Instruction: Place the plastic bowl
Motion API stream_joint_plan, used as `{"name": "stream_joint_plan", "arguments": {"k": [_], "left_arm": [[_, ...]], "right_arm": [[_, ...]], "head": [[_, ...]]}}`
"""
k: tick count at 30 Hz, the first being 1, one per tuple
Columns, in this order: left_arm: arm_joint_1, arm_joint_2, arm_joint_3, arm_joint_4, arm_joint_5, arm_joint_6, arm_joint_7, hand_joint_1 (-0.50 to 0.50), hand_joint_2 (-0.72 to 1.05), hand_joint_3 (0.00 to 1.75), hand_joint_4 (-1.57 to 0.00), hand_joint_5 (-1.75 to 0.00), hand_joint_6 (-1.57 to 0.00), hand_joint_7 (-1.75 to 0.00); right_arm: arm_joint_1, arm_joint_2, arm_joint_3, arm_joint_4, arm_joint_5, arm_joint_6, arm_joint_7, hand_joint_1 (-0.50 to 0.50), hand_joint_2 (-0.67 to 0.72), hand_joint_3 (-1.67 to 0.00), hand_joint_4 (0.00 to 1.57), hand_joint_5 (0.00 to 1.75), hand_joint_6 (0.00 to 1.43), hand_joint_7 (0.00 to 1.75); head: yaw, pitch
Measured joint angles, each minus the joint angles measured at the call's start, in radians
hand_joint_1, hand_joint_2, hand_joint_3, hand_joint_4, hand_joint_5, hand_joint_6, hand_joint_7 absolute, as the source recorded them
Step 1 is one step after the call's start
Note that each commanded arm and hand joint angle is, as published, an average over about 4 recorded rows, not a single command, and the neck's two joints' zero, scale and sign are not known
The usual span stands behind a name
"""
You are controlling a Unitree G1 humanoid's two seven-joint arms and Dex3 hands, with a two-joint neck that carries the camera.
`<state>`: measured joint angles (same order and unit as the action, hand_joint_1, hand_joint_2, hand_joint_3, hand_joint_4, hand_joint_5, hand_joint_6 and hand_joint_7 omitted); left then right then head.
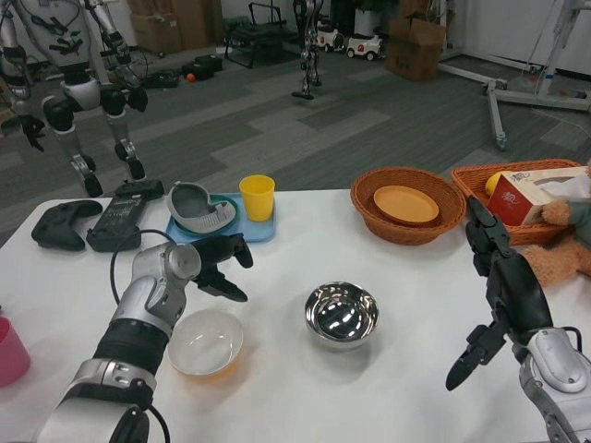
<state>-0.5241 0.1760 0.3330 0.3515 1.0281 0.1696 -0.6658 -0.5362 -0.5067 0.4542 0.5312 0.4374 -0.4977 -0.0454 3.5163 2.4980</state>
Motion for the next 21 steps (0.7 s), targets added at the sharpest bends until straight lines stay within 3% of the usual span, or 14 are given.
{"name": "stream_joint_plan", "arguments": {"k": [1,3,5,7,11,16,21], "left_arm": [[0.006,-0.009,0.018,-0.026,-0.055,0.031,-0.002,-0.5,1.05,1.66,0.0,-1.46,0.0,-0.56],[0.013,-0.033,0.068,-0.076,-0.159,0.083,-0.005,-0.5,1.05,1.09,0.0,-1.31,0.0,-0.38],[0.014,-0.056,0.115,-0.105,-0.244,0.115,-0.002,-0.5,1.05,0.39,0.0,-1.15,0.0,-0.17],[0.015,-0.078,0.155,-0.124,-0.368,0.151,0.015,-0.5,1.03,0.13,0.0,-1.05,0.0,-0.03],[0.023,-0.096,0.185,-0.136,-0.689,0.191,0.093,-0.5,0.74,0.0,0.0,-1.03,0.0,0.0],[0.041,-0.092,0.152,-0.131,-1.086,0.2,0.209,-0.5,0.83,0.0,0.0,-1.08,0.0,0.0],[0.054,-0.076,0.044,-0.106,-1.348,0.164,0.326,-0.5,0.96,0.0,0.0,-0.77,0.0,0.0]], "right_arm": [[0.0,0.001,0.0,0.002,0.001,0.0,0.0,-0.46,0.66,0.0,0.26,0.0,0.0,0.07],[0.0,0.001,0.0,0.009,0.003,0.0,0.0,-0.46,0.66,0.0,0.26,0.0,0.0,0.07],[0.0,0.001,0.0,0.013,0.007,0.0,0.0,-0.46,0.66,0.0,0.26,0.0,0.0,0.07],[0.0,0.002,0.0,0.015,0.01,0.0,0.0,-0.46,0.66,0.0,0.26,0.0,0.0,0.07],[0.0,0.002,0.0,0.017,0.016,0.0,0.0,-0.46,0.66,0.0,0.26,0.0,0.0,0.07],[0.0,0.002,0.0,0.019,0.02,0.0,0.0,-0.42,0.66,0.0,0.26,0.0,0.0,0.07],[-0.001,0.003,0.0,0.022,0.027,0.0,0.0,-0.42,0.66,0.0,0.26,0.0,0.0,0.07]], "head": [[0.003,0.0],[0.008,0.0],[0.01,0.003],[0.011,0.006],[0.01,0.01],[0.006,0.009],[-0.01,0.024]]}}
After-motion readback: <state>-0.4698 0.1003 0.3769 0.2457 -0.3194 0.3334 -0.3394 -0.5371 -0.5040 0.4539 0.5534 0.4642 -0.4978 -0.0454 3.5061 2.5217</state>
